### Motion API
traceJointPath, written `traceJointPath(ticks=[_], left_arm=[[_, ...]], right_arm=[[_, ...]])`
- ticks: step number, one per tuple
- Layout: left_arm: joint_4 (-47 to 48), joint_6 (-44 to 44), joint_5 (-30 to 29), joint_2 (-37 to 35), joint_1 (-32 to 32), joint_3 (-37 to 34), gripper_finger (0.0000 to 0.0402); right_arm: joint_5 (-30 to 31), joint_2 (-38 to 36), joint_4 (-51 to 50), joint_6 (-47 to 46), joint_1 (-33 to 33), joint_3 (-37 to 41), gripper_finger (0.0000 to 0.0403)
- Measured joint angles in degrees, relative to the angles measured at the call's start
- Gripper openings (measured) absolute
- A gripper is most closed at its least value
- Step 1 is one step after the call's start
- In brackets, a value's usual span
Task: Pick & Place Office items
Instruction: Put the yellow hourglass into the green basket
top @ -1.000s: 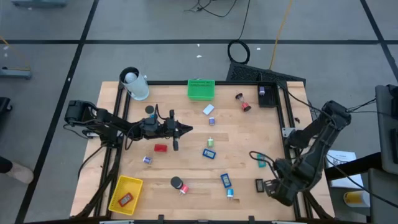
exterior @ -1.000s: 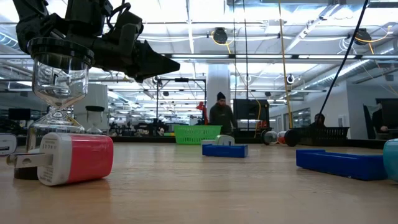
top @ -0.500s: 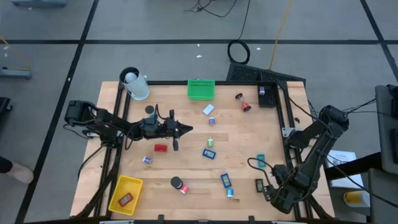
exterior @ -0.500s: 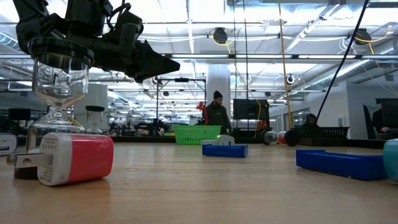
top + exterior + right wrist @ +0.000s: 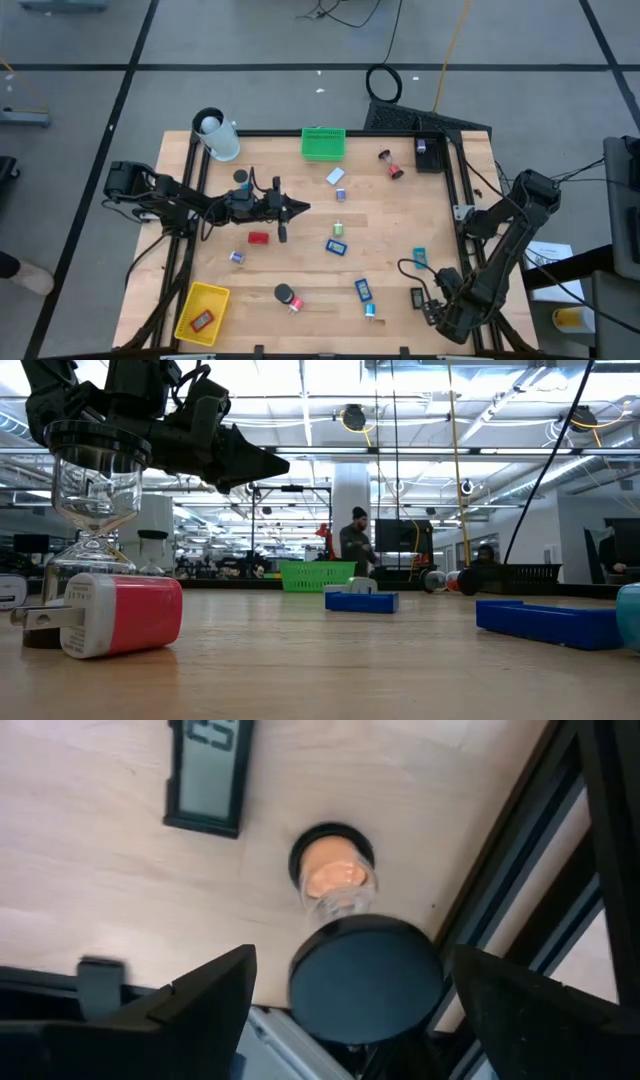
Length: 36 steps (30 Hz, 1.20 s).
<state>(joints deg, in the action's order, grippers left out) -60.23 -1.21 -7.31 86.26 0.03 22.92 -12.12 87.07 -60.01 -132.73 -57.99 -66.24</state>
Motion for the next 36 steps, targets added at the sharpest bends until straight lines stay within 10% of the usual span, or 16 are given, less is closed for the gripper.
traceJointPath(ticks=[19,36], left_arm=[[0.0,0.2,-0.02,0.0,0.0,0.0,0.0031],[0.06,0.17,-0.04,0.0,0.0,0.0,0.0031]], right_arm=[[-1.51,-0.04,9.68,2.82,-0.68,6.28,0.0194],[-4.87,-4.35,8.73,8.81,3.96,4.65,0.0193]])
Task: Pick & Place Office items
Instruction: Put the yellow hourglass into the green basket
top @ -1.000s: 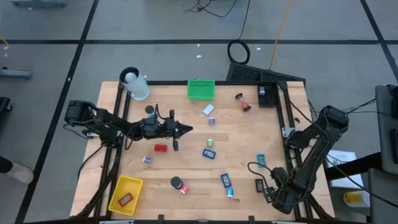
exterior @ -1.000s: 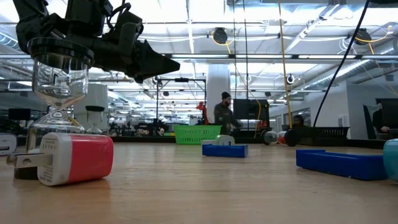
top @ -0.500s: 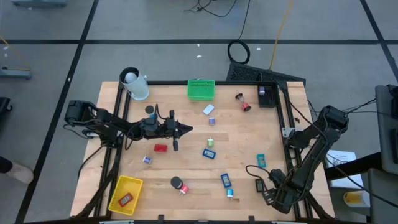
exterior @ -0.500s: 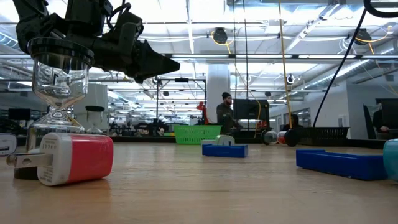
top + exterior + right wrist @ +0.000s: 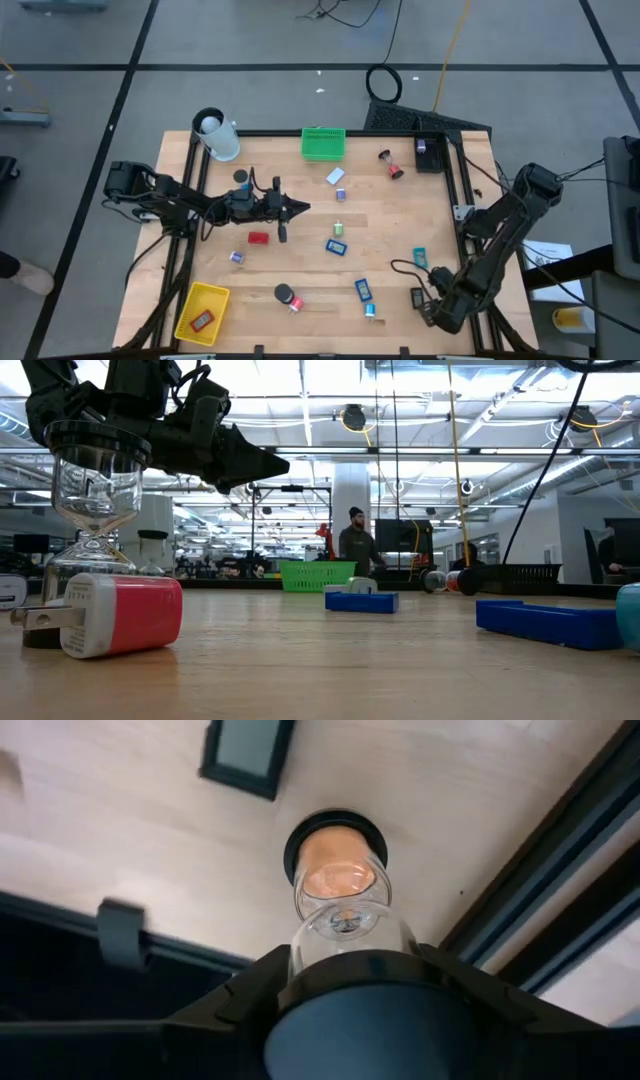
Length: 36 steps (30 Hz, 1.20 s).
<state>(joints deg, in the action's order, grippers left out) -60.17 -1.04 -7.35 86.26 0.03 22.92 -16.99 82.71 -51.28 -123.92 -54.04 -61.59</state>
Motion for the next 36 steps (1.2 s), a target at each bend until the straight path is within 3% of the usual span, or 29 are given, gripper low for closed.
traceJointPath(ticks=[15,36], left_arm=[[0.01,-0.02,0.0,0.0,0.0,0.0,0.0031],[0.47,-0.33,-0.02,0.0,0.0,0.0,0.0031]], right_arm=[[-1.09,-0.02,-12.11,13.41,9.03,-10.48,0.0193],[1.94,-0.02,-15.41,64.88,42.05,-11.23,0.0195]])
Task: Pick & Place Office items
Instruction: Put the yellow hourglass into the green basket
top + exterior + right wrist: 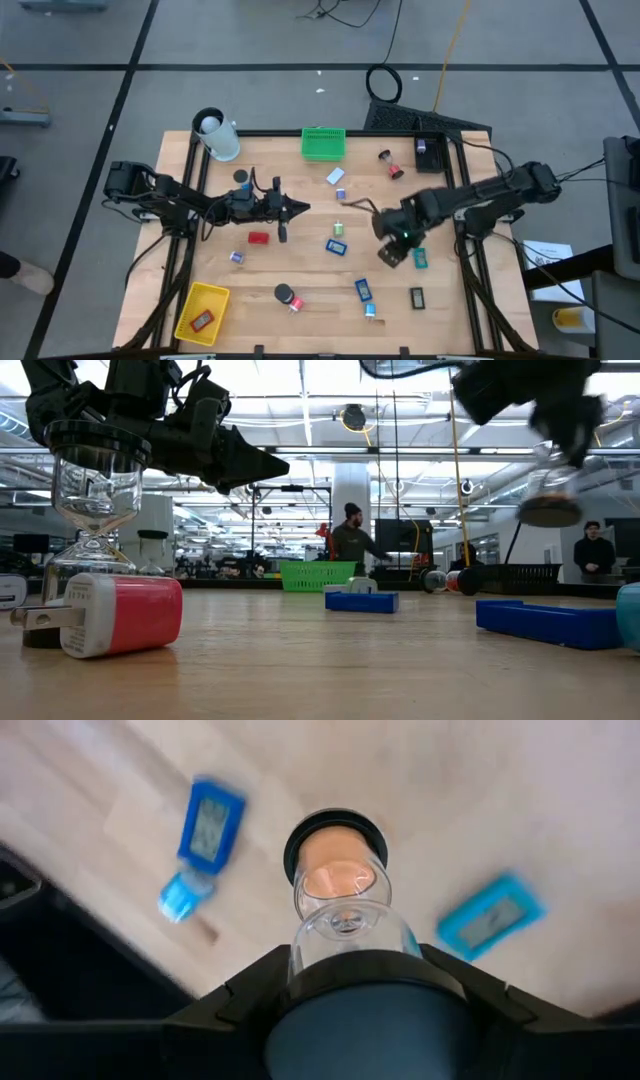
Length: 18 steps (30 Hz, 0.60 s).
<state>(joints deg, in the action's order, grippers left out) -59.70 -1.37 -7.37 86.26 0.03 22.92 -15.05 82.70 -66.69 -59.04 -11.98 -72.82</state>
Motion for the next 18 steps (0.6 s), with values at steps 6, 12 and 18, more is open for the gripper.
traceJointPath(ticks=[6,12,18], left_arm=[[0.68,-0.02,-0.03,0.0,0.0,0.0,0.0031],[1.27,-0.68,-0.2,0.0,0.0,0.0,0.0031],[1.24,-0.72,-0.21,-0.02,-0.07,0.0,0.0031]], right_arm=[[0.2,0.17,-0.05,11.24,9.96,0.0,0.0193],[3.45,1.98,0.63,20.15,18.57,-0.12,0.0195],[6.77,9.26,1.46,29.38,24.06,-4.81,0.0194]])
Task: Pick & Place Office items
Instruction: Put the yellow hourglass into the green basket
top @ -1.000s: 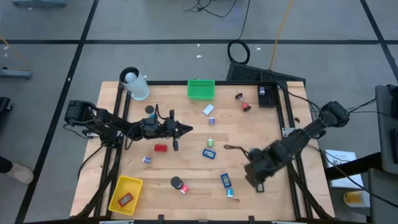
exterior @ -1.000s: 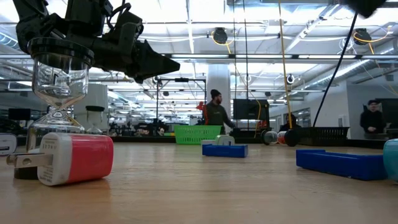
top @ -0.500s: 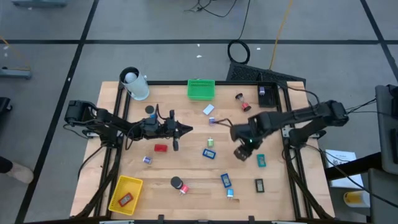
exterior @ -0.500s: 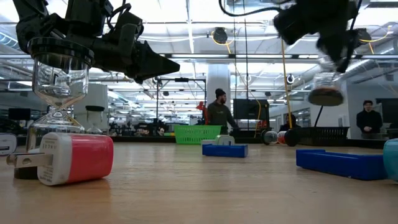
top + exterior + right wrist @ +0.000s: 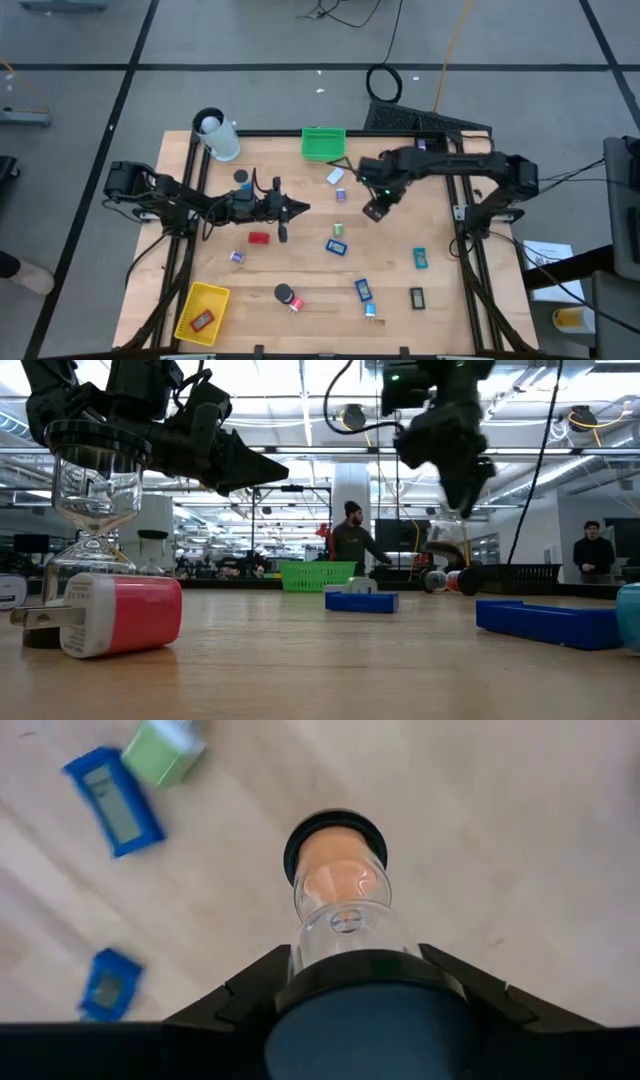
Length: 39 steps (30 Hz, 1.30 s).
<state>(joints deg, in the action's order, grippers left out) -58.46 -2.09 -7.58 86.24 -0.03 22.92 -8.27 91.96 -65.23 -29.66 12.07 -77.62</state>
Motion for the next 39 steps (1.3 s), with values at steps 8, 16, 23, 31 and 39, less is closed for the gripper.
traceJointPath(ticks=[8,16,23,31,39], left_arm=[[0.05,-0.25,-0.01,0.01,0.0,0.0,0.0031],[0.25,-0.24,0.01,0.01,0.0,0.0,0.0031],[0.29,-0.24,0.01,-0.01,0.0,0.0,0.0031],[0.29,-0.15,0.01,-0.01,0.0,0.0,0.0031],[0.29,0.02,0.01,0.01,0.0,0.0,0.0031]], right_arm=[[8.33,13.03,-6.49,13.4,1.47,-13.69,0.0195],[9.77,17.61,-8.62,19.72,1.47,-15.7,0.0195],[9.77,17.56,-6.33,22.65,1.51,-15.7,0.0195],[9.77,17.49,-4.17,24.95,1.51,-15.65,0.0194],[9.77,17.49,-4.87,25.66,1.49,-15.65,0.0194]])
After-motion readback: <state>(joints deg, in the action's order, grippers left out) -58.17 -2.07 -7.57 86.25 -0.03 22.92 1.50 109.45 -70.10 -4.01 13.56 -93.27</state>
